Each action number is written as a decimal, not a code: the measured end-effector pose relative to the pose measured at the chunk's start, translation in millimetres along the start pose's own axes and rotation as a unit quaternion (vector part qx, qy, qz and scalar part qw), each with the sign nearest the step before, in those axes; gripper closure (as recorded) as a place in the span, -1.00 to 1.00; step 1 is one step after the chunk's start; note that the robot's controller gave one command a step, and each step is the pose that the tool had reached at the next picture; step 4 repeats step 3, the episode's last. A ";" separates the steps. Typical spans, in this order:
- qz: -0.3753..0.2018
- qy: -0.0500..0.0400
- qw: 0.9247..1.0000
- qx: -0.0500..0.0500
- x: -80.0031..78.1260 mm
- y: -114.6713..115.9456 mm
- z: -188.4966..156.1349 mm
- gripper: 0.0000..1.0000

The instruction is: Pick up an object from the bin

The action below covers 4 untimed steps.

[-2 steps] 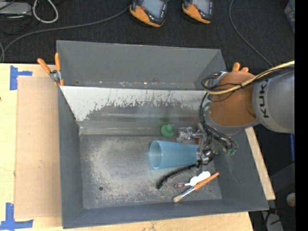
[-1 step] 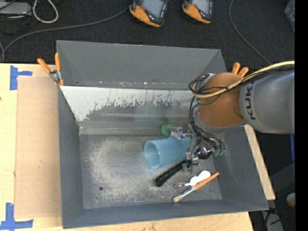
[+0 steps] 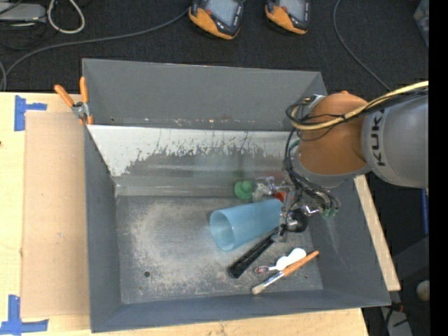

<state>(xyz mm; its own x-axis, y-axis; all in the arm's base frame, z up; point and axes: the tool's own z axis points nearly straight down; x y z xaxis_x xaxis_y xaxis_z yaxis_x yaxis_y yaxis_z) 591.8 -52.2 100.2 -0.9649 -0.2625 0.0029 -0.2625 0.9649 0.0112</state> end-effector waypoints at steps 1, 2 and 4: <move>0.002 0.003 1.000 -0.003 -16.6 8.1 13.8 -1.00; -0.173 0.001 0.985 -0.002 -5.9 19.1 7.1 -1.00; -0.140 0.002 0.990 -0.003 -7.7 14.9 13.8 -1.00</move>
Offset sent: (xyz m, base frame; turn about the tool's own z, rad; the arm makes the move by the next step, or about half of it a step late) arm -0.0113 0.0246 0.0002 -0.6411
